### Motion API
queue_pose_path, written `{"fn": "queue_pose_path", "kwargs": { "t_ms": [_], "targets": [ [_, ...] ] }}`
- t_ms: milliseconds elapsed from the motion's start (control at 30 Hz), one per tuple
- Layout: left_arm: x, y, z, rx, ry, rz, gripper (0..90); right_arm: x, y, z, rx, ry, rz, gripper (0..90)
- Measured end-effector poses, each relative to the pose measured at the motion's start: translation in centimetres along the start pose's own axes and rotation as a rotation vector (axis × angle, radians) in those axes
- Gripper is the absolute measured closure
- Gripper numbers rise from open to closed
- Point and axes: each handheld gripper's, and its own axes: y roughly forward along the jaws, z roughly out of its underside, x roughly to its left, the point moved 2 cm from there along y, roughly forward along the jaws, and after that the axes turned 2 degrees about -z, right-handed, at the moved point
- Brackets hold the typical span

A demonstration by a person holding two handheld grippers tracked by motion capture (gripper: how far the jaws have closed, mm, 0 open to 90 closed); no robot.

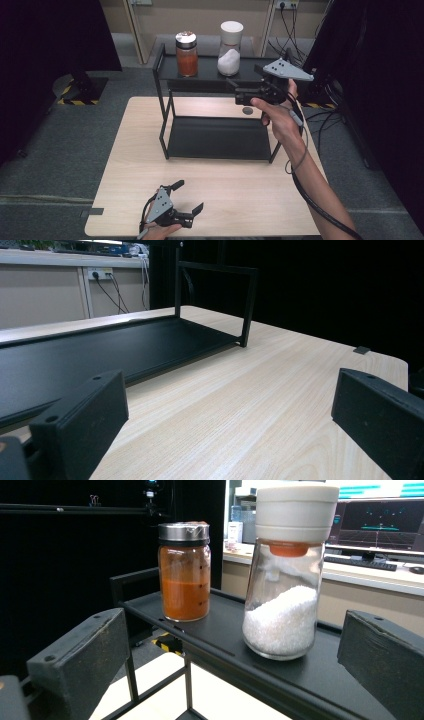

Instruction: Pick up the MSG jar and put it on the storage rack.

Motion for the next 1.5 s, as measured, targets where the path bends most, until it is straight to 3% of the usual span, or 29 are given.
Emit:
{"fn": "queue_pose_path", "kwargs": {
  "t_ms": [467, 1500],
  "targets": [
    [0.0, 0.0, 0.0, -0.001, 0.001, -0.002, 1.0, -0.3, -1.4, 1.7, -0.01, 0.018, -0.007, 0.3],
    [0.0, -0.1, 0.0, -0.004, 0.0, -0.012, 1.0, 0.6, -4.0, 6.1, -0.013, 0.011, -0.052, 0.3]
  ]
}}
